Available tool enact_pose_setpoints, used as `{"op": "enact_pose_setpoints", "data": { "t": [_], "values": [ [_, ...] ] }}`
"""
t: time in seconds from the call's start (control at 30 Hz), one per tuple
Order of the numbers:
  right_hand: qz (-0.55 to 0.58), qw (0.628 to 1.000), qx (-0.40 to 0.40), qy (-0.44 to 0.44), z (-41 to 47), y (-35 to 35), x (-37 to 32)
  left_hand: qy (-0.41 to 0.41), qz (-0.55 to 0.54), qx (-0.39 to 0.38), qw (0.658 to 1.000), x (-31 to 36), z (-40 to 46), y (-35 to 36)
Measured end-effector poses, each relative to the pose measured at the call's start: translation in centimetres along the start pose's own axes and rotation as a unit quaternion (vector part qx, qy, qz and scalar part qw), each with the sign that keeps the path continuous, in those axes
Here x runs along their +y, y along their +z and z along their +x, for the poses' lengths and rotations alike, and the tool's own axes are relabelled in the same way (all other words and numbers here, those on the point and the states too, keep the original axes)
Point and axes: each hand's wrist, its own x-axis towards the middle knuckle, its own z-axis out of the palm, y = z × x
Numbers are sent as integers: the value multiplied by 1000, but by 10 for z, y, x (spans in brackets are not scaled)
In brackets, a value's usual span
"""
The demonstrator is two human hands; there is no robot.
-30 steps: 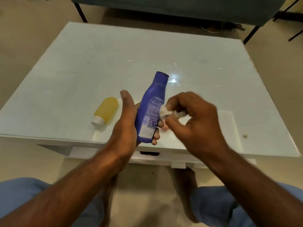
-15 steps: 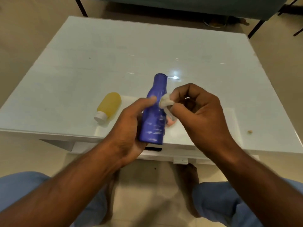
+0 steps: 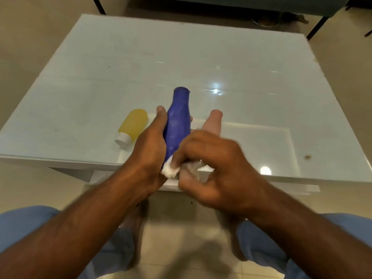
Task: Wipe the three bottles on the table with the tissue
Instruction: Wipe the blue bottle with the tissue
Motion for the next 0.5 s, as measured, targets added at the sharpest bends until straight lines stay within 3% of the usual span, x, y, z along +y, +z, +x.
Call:
{"op": "enact_pose_setpoints", "data": {
  "t": [0.07,0.23,0.3,0.43,0.5],
  "values": [
    [-23,999,-22,-23,-1,2,0,-3,18,1,1000,0,0,-3],
    [-58,977,170,112,17,-30,25,-57,44,-57,996,-13,-6,4],
    [-42,982,155,100,12,-24,22,-53,17,-54,997,-12,-5,4],
    [-40,999,12,-21,-2,5,-3,-64,-30,-61,996,-3,0,0],
    [-55,998,41,-15,3,-1,4,-62,-20,-54,996,-4,0,-2]
  ]
}}
